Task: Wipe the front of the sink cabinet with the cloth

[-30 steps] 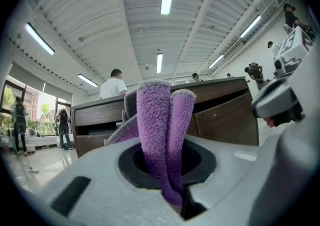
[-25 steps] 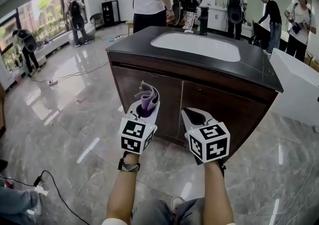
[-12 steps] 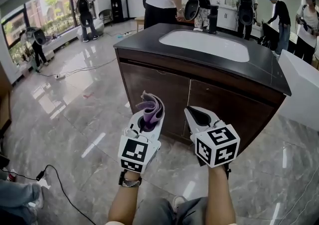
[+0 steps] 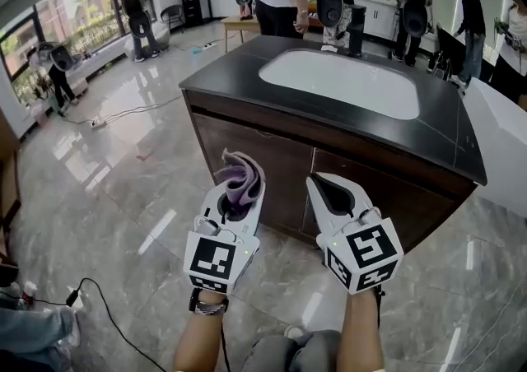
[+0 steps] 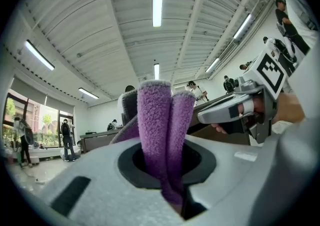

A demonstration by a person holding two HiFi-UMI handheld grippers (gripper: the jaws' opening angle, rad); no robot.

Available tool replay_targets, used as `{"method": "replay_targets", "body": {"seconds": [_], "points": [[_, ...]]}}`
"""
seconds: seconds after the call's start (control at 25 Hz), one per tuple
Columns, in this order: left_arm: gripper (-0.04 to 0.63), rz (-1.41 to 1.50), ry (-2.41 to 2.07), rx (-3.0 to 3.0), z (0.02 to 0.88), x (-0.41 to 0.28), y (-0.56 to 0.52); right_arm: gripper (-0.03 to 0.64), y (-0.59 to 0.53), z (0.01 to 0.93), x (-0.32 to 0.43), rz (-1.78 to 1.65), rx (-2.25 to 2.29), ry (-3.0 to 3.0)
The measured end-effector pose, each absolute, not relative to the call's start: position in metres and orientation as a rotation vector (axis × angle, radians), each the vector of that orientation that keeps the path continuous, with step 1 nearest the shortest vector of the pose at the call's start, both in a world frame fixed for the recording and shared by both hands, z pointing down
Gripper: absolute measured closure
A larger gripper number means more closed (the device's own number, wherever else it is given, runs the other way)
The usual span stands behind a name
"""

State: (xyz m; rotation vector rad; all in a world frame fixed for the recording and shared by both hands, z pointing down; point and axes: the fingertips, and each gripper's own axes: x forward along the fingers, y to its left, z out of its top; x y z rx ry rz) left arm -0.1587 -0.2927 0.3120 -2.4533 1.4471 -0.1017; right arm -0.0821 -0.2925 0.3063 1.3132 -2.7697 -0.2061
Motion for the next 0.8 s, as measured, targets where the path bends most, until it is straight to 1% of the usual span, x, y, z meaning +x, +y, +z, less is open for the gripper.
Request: {"method": "replay_targets", "body": {"seconds": [0.12, 0.28, 0.48, 0.8], "points": [[0.543, -0.107, 1.451, -2.459, 0.275, -0.152, -0.296, 0.611, -0.284, 0.265, -0.081, -0.234, 1.266, -2.776], [0.542, -0.122, 1.457, -2.489, 0.227, -0.132, -0.296, 0.611, -0.289, 0.21, -0.049, -0.169, 1.317, -2.759], [0.541, -0.164, 1.485, -2.492, 0.169, -0.127, -0.311, 0.611, -0.302, 0.147, -0.017, -0.138, 1.372, -2.703], [0.541, -0.15, 1.477, -2.581, 0.049, -0.103, -0.305, 0.611, -0.303, 0.037, 0.027, -0.059, 1.413, -2.633]]}}
